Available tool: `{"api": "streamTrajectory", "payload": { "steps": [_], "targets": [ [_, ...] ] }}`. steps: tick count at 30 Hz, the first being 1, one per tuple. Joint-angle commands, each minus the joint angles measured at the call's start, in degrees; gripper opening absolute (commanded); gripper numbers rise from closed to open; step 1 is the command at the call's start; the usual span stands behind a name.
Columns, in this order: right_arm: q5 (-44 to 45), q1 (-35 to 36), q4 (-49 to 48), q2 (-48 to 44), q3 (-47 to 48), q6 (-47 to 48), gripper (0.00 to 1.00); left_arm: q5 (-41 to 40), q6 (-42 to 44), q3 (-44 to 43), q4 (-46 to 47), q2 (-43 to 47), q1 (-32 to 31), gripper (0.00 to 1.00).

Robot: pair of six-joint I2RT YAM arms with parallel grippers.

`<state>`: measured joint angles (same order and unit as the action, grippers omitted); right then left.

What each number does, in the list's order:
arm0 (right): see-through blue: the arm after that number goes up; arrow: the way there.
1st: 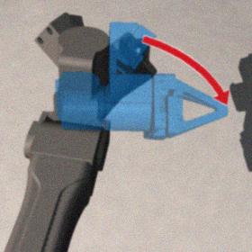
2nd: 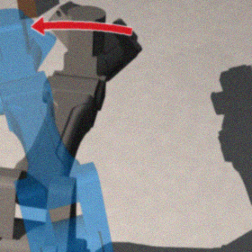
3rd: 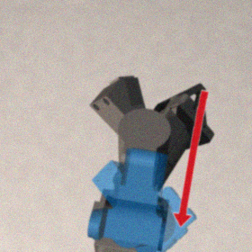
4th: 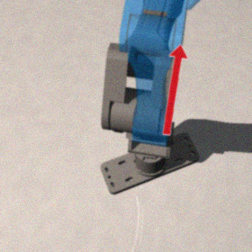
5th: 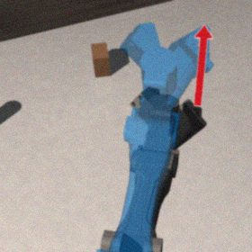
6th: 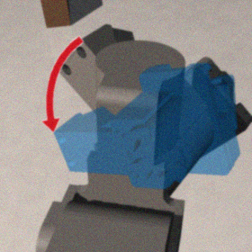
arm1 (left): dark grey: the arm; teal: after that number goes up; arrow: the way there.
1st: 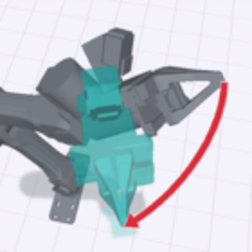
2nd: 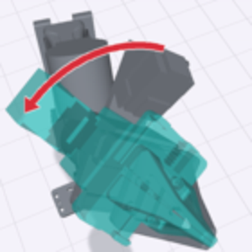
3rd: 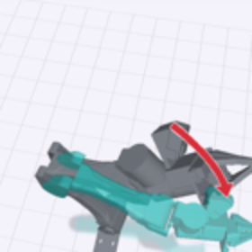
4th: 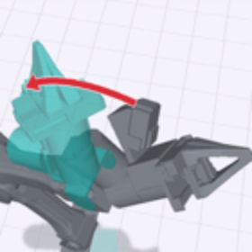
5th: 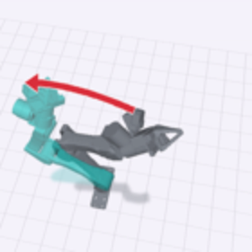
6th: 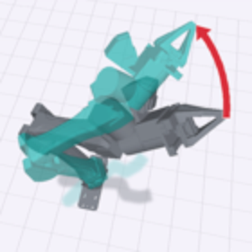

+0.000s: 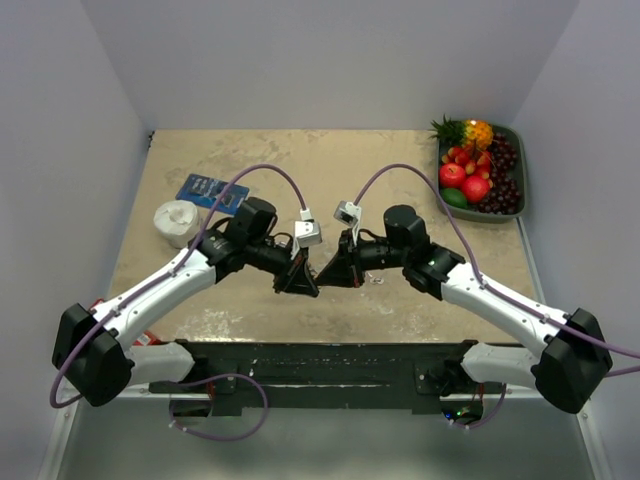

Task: Unlock with the key

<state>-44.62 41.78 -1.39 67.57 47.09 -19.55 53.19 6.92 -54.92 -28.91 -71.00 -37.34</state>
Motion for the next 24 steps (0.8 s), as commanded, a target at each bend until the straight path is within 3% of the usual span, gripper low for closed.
{"api": "streamTrajectory", "payload": {
  "steps": [1,13,22,23,24],
  "targets": [
    [-3.28,0.5,-6.17,1.33,-1.12,-3.12,0.0,4.91,1.43,-0.1,5.26,2.8,-1.85,0.0],
    [-4.16,0.41,-8.02,3.09,-1.65,-3.92,0.0,4.82,0.64,0.77,5.7,5.61,-4.23,0.0],
    [1.64,0.93,-4.94,0.99,-1.47,-1.81,0.0,1.05,-2.86,0.86,8.68,3.42,-4.32,0.0],
    [3.12,1.2,-5.29,0.64,-1.74,-1.81,0.0,0.08,-3.4,0.86,9.39,2.89,-4.32,0.01],
    [3.75,1.29,-5.64,0.02,-2.09,-1.81,0.0,-0.28,-4.36,1.04,10.0,2.71,-4.32,0.07]
  ]
}}
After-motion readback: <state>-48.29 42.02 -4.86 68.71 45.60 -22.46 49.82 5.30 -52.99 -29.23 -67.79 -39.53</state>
